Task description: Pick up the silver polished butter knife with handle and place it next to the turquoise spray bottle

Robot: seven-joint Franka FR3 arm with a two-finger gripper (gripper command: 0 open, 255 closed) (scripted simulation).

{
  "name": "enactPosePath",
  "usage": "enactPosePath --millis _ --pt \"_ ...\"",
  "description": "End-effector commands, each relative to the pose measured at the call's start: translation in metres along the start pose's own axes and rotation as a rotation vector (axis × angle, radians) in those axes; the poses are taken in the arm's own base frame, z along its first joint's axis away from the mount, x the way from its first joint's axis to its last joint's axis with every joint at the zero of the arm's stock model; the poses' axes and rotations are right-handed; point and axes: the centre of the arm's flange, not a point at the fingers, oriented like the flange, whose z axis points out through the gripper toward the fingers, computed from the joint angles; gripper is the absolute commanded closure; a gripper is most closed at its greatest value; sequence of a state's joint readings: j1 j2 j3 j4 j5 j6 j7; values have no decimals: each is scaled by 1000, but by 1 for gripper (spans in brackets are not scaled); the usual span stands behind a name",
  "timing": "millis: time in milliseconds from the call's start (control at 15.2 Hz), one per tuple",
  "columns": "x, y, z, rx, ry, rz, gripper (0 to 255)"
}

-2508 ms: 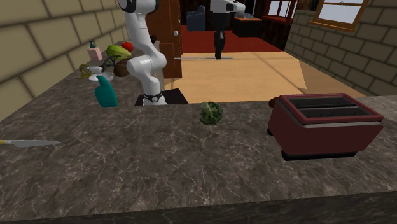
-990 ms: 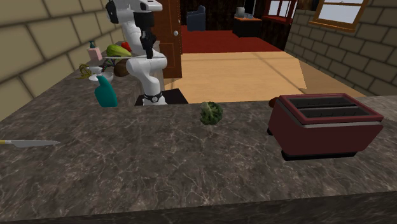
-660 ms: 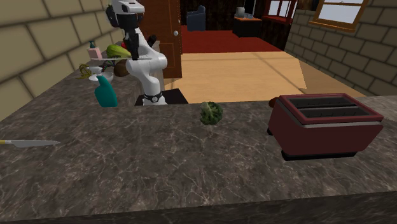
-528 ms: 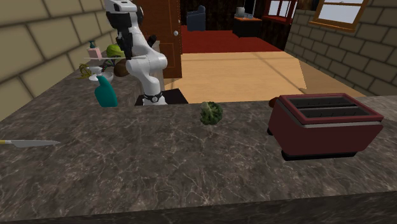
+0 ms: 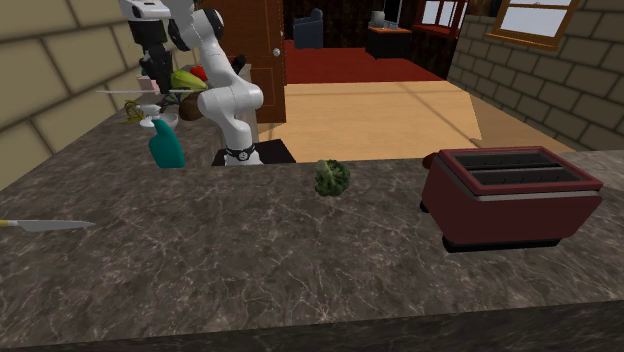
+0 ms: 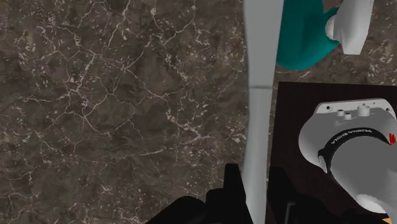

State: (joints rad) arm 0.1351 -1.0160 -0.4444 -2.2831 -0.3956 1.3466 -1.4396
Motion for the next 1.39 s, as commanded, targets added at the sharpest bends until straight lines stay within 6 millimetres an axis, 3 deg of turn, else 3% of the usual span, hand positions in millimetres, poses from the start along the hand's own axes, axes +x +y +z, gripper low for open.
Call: enactPosePath --millis 0,1056,1320 --pt "-28 -2 -1 0 -1 -1 255" --pt "-240 -12 0 0 -1 -1 255" --pt "-240 -12 21 0 -1 -1 255"
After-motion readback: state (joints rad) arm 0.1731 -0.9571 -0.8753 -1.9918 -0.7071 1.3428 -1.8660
